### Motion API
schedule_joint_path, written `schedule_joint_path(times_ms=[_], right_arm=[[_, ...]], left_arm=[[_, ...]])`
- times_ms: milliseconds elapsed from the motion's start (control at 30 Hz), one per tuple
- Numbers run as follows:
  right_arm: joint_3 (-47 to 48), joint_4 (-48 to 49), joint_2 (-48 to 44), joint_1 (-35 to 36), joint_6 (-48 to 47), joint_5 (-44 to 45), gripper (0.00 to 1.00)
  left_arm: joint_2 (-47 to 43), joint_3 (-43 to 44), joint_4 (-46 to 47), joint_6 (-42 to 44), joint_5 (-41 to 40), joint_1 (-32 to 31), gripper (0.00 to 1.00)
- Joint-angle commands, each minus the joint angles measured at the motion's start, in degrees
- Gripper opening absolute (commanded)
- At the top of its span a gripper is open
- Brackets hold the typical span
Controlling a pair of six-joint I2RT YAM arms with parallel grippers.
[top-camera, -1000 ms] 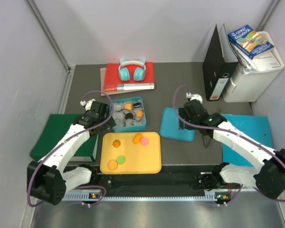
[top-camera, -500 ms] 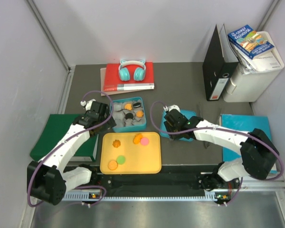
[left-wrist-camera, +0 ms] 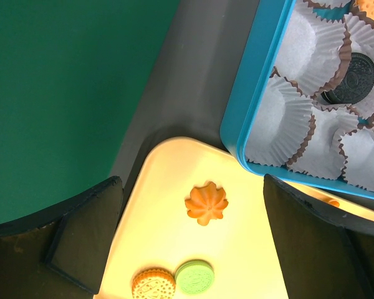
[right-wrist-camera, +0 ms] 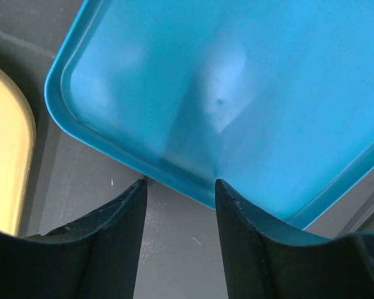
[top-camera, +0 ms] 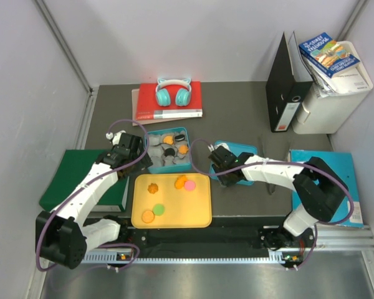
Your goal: Pack the cookies
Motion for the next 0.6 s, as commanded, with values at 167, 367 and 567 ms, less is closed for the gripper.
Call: schedule_joint_path(times_ms=[167, 367, 567], right_arm=[[5.3, 2.0, 4.6, 0.6, -0.8, 2.4, 0.39], [6.3, 2.2, 6.4, -1.2, -0.9, 1.4, 0.19], [8.6, 0.6, 4.3, -2.0, -1.8, 4.5, 0.00]], left_arm=[[0.2, -0.5, 0.6, -0.4, -0.2, 0.3, 0.98], [0.2, -0.2, 0.6, -0.3, -0.2, 0.3, 0.98], [0.1, 0.1, 0.4, -0.3, -0.5, 0.3, 0.98]])
